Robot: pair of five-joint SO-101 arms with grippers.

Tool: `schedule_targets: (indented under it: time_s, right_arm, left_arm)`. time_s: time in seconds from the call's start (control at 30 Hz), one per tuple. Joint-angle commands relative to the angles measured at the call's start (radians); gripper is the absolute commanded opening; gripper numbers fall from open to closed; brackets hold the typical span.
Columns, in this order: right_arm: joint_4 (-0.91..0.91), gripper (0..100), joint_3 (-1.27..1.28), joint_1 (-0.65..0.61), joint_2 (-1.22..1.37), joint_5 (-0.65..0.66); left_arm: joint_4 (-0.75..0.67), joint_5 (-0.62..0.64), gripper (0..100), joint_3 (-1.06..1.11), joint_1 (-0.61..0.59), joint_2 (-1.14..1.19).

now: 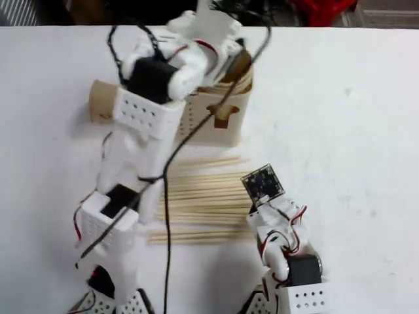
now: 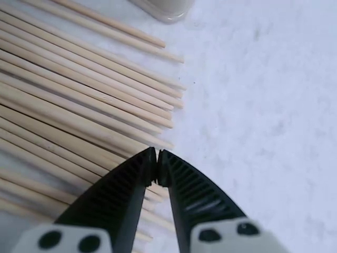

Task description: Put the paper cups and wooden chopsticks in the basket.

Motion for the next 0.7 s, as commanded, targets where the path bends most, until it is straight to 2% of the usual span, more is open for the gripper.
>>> schedule_targets:
  time_s: [0.0,0.23,0.37,0.5,0.67]
  right_arm:
    - [-0.022,1.8,-0.009,-0.010,-0.004,0.011]
    - [-0.022,1.8,-0.008,-0.008,-0.004,0.011]
    - [-0.022,1.8,-0.006,-0.008,-0.004,0.011]
    - [-0.022,1.8,-0.006,-0.010,-0.004,0.011]
    - [-0.022,1.8,-0.005,-0.010,-0.004,0.011]
  left_arm:
    - [-0.002,0.018,15,0.089,-0.045,0.051]
    - [0.015,0.018,15,0.032,-0.038,0.140]
    - [0.094,0.025,16,-0.150,-0.101,0.088]
    - [0.213,0.028,16,-0.315,-0.226,0.007]
    - [0.330,0.097,16,-0.275,-0.499,0.025]
